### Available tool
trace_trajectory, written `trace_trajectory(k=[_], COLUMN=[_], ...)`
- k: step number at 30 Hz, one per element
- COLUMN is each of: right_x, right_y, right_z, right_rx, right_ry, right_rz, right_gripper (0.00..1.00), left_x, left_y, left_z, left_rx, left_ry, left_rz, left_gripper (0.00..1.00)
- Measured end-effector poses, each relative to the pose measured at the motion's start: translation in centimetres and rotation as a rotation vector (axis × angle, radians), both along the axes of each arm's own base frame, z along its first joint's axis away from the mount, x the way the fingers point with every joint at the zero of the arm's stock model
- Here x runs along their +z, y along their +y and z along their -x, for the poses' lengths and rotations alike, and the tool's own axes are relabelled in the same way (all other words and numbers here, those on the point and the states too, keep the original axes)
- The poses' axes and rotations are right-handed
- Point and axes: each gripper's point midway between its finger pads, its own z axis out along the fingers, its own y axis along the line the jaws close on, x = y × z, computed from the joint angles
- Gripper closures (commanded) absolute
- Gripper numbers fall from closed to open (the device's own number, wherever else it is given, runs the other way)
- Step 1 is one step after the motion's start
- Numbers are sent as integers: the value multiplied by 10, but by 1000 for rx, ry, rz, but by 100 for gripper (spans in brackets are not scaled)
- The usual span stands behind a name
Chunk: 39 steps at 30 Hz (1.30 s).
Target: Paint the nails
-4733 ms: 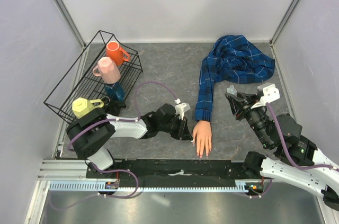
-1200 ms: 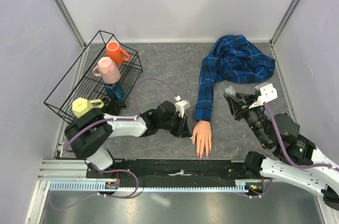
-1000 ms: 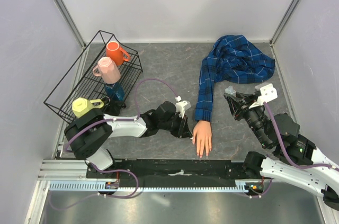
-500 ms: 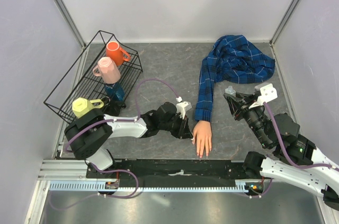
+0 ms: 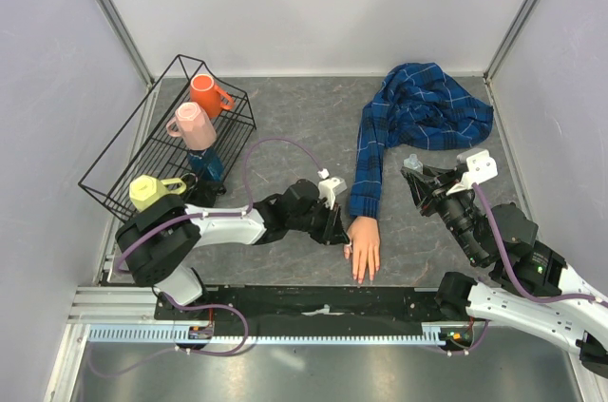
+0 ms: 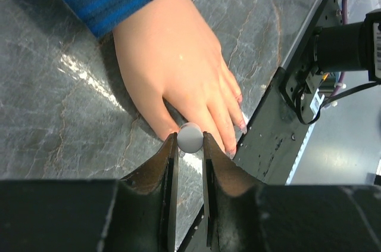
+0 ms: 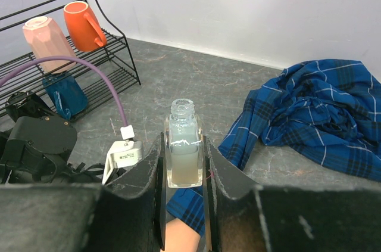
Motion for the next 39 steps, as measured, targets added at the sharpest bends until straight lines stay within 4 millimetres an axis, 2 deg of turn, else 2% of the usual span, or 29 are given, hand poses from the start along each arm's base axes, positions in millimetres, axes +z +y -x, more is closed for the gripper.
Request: trace_trajectory(k=[11,22,39], right_x=[0,0,0], right_y=[0,1,1], right_z=[0,0,0], right_rx=[0,4,4], right_ry=[0,0,0], right_rz=[0,0,0], right_gripper=[100,100,100], left_x=[4,21,1], left_y=[-2,12,14], left_z=[-4,4,1], left_rx=[12,20,48], left_ry=[-10,-24,0], left_rz=[-1,12,-32], left_gripper=[98,98,98])
